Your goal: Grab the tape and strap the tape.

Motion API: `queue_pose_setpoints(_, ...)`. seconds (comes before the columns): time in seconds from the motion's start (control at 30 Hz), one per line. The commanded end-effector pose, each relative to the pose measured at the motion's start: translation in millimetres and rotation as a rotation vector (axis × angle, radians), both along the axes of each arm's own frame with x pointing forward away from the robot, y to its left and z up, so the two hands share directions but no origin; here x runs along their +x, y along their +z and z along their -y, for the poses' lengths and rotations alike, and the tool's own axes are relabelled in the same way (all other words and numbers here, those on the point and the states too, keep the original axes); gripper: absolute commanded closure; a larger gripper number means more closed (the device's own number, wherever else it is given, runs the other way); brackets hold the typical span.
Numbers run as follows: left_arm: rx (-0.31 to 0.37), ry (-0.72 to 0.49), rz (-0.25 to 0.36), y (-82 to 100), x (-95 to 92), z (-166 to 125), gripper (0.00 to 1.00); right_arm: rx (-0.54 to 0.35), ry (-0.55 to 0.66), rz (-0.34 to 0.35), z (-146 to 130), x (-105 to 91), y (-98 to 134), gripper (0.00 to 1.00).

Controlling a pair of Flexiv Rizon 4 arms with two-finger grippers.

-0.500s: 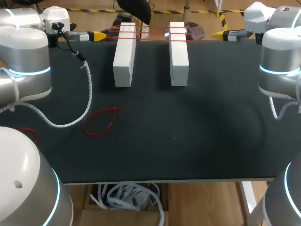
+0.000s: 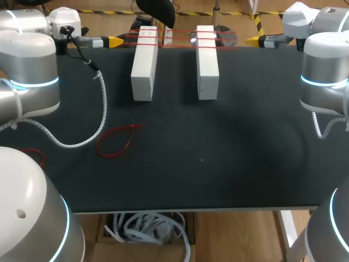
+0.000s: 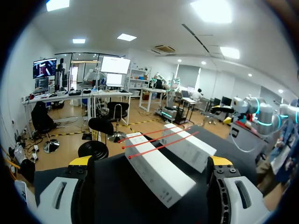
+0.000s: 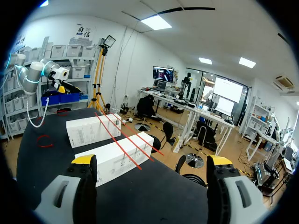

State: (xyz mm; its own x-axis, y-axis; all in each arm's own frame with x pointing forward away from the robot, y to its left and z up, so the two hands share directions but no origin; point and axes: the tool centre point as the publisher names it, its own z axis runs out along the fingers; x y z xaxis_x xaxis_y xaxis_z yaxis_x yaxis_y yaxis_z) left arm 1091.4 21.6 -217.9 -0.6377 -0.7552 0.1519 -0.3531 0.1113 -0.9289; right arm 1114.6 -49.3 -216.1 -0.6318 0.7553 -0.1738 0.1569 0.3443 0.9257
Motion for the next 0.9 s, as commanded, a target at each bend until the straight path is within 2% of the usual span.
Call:
queue_pose_setpoints(0.03,0.025,-0.044,0.006,-5.1,3.0,-1.3,0.00,0.000,0.001,0.000,0.3,0.1,-0.2,0.00)
queue_pose_setpoints(0.07,0.029,-0.066,0.016,-5.9,3.7,-1.5,0.00,0.000,0.001,0.000,0.3,0.1,-0.2,0.00)
queue_pose_setpoints(0.2,0.064,-0.237,0.127,-1.3,8.0,0.8,0.00,0.000,0.001,0.000,0.3,0.1,-0.2,0.00)
queue_pose_setpoints(0.3,0.073,-0.342,0.170,-1.8,12.1,3.3,0.00,0.000,0.001,0.000,0.3,0.1,-0.2,0.00)
queue_pose_setpoints(0.43,0.033,-0.458,0.235,-1.1,14.3,13.4,0.00,0.000,0.001,0.000,0.3,0.1,-0.2,0.00)
queue_pose_setpoints(0.57,0.027,-0.640,0.285,-4.9,16.7,26.0,0.00,0.000,0.001,0.000,0.3,0.1,-0.2,0.00)
queue_pose_setpoints(0.73,-0.007,-0.752,0.393,-9.1,19.6,30.6,0.00,0.000,0.001,0.000,0.3,0.1,-0.2,0.00)
queue_pose_setpoints(0.83,-0.023,-0.809,0.413,-16.8,22.9,32.0,0.00,0.000,0.001,0.000,0.3,0.1,-0.2,0.00)
queue_pose_setpoints(0.9,-0.028,-0.828,0.392,-21.1,26.2,32.5,0.00,0.000,0.001,0.000,0.3,0.1,-0.2,0.00)
